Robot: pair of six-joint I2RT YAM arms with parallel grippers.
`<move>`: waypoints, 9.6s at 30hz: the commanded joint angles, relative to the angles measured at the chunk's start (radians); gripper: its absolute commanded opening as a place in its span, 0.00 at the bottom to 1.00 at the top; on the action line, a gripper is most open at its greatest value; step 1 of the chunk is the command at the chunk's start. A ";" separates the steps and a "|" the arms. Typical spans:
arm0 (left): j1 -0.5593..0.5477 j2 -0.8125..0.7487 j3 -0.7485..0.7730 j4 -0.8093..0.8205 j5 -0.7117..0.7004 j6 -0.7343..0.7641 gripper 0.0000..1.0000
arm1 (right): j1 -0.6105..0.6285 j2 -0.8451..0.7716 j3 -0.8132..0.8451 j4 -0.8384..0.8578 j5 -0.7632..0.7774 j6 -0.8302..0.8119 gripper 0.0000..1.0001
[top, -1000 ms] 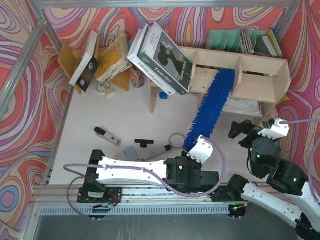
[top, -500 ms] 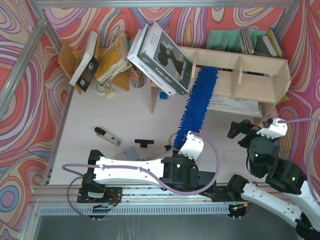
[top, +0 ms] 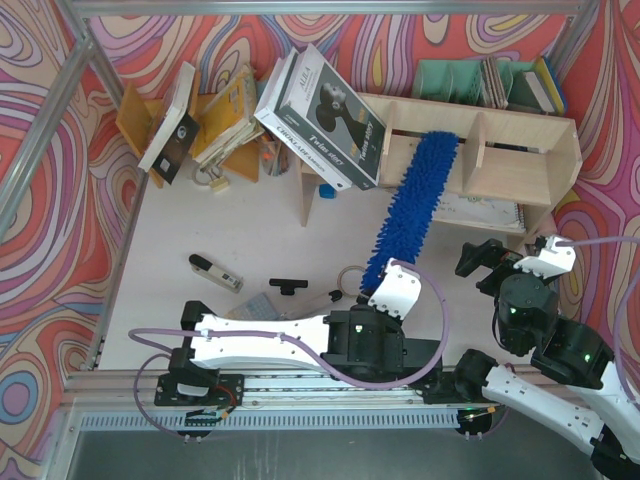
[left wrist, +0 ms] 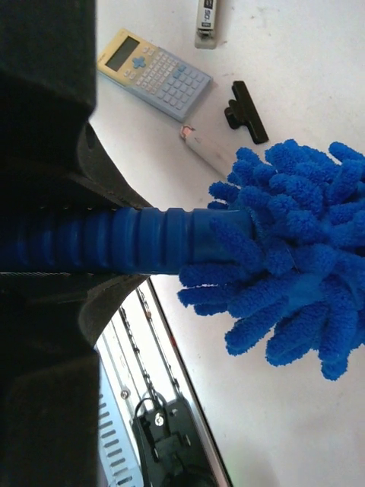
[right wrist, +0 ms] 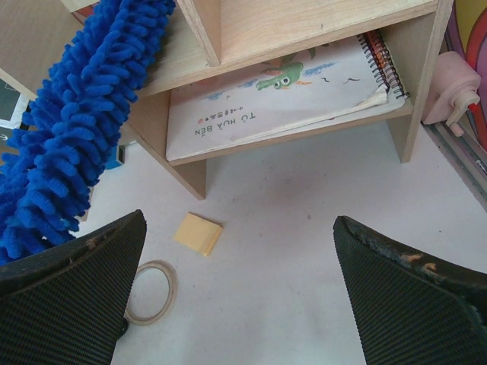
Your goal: Dust the bookshelf with a duster
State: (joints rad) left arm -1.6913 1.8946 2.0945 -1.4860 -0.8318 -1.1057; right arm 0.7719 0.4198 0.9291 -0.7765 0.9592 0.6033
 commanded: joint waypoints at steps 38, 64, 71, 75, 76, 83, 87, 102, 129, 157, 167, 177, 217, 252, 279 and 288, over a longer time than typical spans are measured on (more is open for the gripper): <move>-0.008 -0.048 -0.124 0.188 -0.038 0.184 0.00 | -0.001 -0.008 0.004 -0.006 0.027 0.005 0.99; -0.094 -0.426 -0.677 0.713 -0.412 0.554 0.00 | 0.001 -0.006 0.037 -0.016 0.044 0.002 0.99; -0.089 -0.453 -0.690 0.971 -0.319 0.803 0.00 | 0.000 -0.027 0.078 -0.040 0.065 0.006 0.99; -0.056 -0.392 -0.634 0.948 -0.229 0.783 0.00 | 0.000 -0.007 0.125 -0.037 0.068 -0.003 0.99; -0.046 -0.375 -0.625 0.941 -0.207 0.772 0.00 | 0.000 0.004 0.139 -0.039 0.073 -0.002 0.99; -0.017 -0.203 -0.494 0.837 -0.074 0.684 0.00 | 0.001 0.081 0.228 -0.045 0.090 0.017 0.99; -0.017 -0.118 -0.409 0.744 -0.068 0.633 0.00 | 0.000 0.107 0.231 0.006 0.100 -0.024 0.99; 0.014 -0.091 -0.395 0.706 -0.095 0.615 0.00 | 0.001 0.128 0.223 0.020 0.114 -0.004 0.99; 0.088 -0.006 -0.234 0.812 0.117 0.756 0.00 | 0.001 -0.017 0.252 0.069 0.246 -0.032 0.99; 0.140 0.043 -0.121 0.723 0.107 0.706 0.00 | 0.001 -0.012 0.240 -0.030 0.226 0.078 0.99; 0.126 0.051 -0.155 0.686 0.175 0.675 0.00 | 0.001 -0.009 0.226 -0.035 0.226 0.095 0.99; 0.004 -0.045 -0.262 0.865 0.092 0.829 0.00 | 0.000 -0.009 0.226 -0.060 0.222 0.121 0.99; 0.057 0.259 0.329 0.205 0.006 0.378 0.00 | 0.001 -0.108 0.125 -0.207 0.229 0.268 0.99; 0.024 0.200 0.265 0.402 -0.268 0.490 0.00 | 0.001 -0.199 0.045 -0.214 0.237 0.285 0.99; -0.061 0.126 0.128 0.823 -0.404 0.818 0.00 | 0.000 -0.205 0.044 -0.214 0.237 0.282 0.99; -0.043 0.108 0.049 0.803 -0.315 0.733 0.00 | 0.001 -0.243 0.039 -0.217 0.237 0.301 0.99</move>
State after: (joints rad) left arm -1.7515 2.0426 2.1685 -0.6971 -1.1702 -0.3336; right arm 0.7719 0.2001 0.9783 -0.9886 1.1770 0.8883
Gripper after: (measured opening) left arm 0.345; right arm 0.987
